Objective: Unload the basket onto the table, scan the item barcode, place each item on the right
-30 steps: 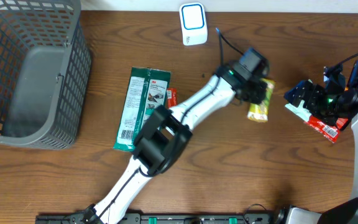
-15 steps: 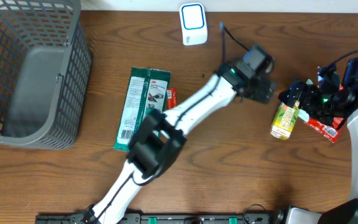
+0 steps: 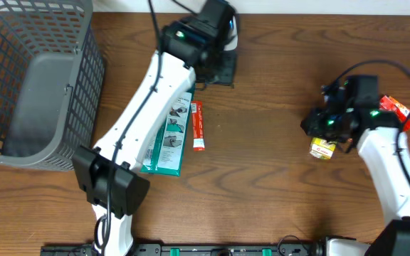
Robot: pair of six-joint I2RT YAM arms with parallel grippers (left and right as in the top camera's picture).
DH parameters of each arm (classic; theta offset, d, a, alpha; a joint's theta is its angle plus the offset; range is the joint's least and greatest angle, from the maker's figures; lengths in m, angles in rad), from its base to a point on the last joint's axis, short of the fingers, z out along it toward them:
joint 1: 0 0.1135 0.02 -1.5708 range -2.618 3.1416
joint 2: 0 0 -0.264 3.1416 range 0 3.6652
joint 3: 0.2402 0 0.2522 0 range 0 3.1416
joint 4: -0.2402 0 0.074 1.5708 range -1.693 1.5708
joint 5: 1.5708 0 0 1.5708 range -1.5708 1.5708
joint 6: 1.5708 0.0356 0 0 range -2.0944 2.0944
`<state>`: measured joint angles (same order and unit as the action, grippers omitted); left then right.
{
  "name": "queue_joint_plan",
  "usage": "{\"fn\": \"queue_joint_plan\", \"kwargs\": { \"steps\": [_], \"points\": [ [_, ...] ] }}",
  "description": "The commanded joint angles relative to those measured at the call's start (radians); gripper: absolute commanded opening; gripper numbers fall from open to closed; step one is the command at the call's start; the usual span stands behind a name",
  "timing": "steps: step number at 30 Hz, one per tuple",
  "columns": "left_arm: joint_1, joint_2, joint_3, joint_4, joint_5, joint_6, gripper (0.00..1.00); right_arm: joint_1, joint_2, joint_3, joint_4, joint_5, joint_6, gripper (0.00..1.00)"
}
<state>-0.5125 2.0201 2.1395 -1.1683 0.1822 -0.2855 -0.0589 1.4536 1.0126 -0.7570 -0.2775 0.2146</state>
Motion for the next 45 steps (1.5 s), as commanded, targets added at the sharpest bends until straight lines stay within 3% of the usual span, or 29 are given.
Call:
{"fn": "queue_joint_plan", "kwargs": {
  "steps": [1,8,18,21,27,37,45],
  "points": [
    [0.079,0.006,0.003,-0.079,-0.012,0.042,0.45,0.029,0.005,-0.107,0.138,0.182,0.096,0.13],
    [0.176,0.006,-0.004,-0.117,-0.012,0.042,0.61,0.029,0.005,-0.248,0.387,0.338,0.136,0.11],
    [0.209,0.006,-0.043,-0.133,-0.068,0.046,0.63,-0.006,0.005,-0.296,0.482,0.671,0.151,0.07],
    [0.209,0.006,-0.057,-0.132,-0.095,0.046,0.64,-0.016,0.005,-0.296,0.515,0.611,0.151,0.07],
    [0.209,0.006,-0.057,-0.126,-0.132,0.045,0.64,-0.008,0.005,-0.296,0.566,0.169,0.095,0.01],
    [0.209,0.006,-0.058,-0.126,-0.132,0.045,0.64,0.025,0.113,-0.297,0.577,0.24,0.106,0.02],
    [0.209,0.006,-0.058,-0.133,-0.132,0.045,0.7,-0.024,0.177,-0.294,0.574,0.398,0.106,0.01]
  ]
}}
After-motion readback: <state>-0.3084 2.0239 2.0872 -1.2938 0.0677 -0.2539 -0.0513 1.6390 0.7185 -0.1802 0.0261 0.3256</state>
